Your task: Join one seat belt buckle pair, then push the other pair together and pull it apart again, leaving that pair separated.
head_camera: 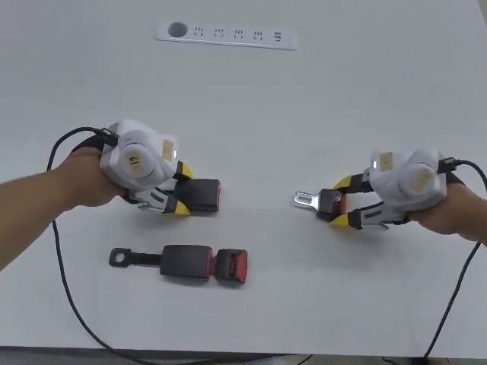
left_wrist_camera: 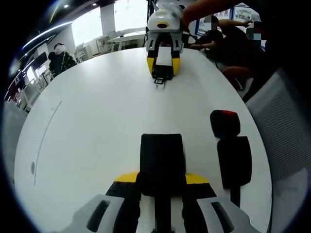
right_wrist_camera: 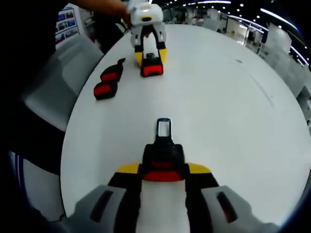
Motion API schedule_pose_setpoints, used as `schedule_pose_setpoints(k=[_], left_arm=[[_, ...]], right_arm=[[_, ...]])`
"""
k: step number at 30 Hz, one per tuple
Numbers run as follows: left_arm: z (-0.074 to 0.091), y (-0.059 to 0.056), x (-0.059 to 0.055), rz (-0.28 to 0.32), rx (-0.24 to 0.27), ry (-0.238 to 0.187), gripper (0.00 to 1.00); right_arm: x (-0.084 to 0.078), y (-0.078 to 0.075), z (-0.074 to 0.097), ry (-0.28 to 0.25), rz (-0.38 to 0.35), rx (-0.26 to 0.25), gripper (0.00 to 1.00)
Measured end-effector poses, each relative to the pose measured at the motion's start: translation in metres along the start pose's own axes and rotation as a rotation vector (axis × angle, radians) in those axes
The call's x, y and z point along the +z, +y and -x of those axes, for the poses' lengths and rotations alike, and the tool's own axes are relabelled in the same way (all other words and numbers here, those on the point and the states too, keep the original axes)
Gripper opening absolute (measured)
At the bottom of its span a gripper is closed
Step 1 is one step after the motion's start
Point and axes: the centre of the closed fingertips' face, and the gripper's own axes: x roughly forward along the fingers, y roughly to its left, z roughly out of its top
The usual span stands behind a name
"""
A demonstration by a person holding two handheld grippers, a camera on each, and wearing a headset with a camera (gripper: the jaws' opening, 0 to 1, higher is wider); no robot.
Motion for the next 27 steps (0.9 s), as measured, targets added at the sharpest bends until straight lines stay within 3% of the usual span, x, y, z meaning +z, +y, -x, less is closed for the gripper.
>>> schedule_pose_setpoints(k=[9,15,27], left_arm=[[0.0,0.0,-0.001,-0.001,-0.008,0.01,0.34],[0.0,0.0,-0.001,0.004,-0.008,0.008,0.34],[0.0,0.0,-0.001,0.008,-0.009,0.009,0.34]], right_arm=[[0.0,0.0,-0.001,0.019,0.054,0.031,0.34],[0.003,0.001,-0.002,0.016,0.047,0.031,0.34],[0.024,0.004,-0.016,-0.009,0.056,0.039,0.34]])
